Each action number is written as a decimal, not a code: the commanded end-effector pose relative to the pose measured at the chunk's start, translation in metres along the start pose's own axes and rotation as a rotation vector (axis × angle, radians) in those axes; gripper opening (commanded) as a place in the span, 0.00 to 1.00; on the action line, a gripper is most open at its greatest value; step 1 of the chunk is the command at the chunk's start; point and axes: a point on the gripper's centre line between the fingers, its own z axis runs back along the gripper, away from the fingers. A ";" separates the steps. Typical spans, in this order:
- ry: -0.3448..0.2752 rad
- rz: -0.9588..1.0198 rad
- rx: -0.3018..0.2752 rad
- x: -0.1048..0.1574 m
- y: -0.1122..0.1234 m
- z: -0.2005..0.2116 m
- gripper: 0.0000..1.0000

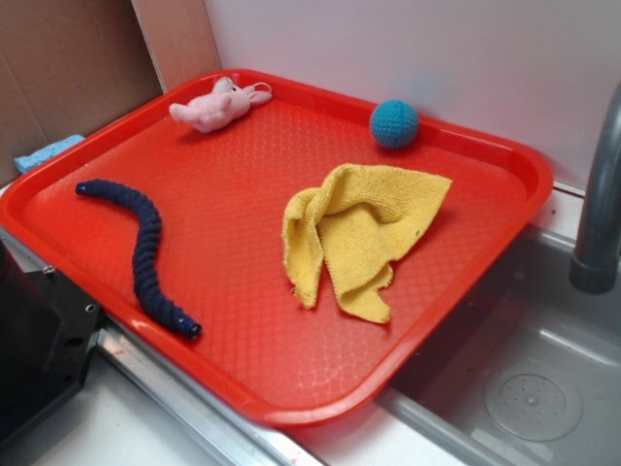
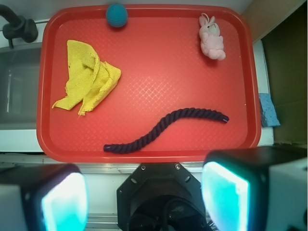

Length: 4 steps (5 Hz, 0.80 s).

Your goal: Grab the blue rope.

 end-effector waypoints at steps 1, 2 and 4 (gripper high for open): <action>0.000 0.000 0.000 0.000 0.000 0.000 1.00; -0.059 0.202 0.004 0.001 0.009 -0.011 1.00; -0.082 0.526 0.024 0.008 0.031 -0.051 1.00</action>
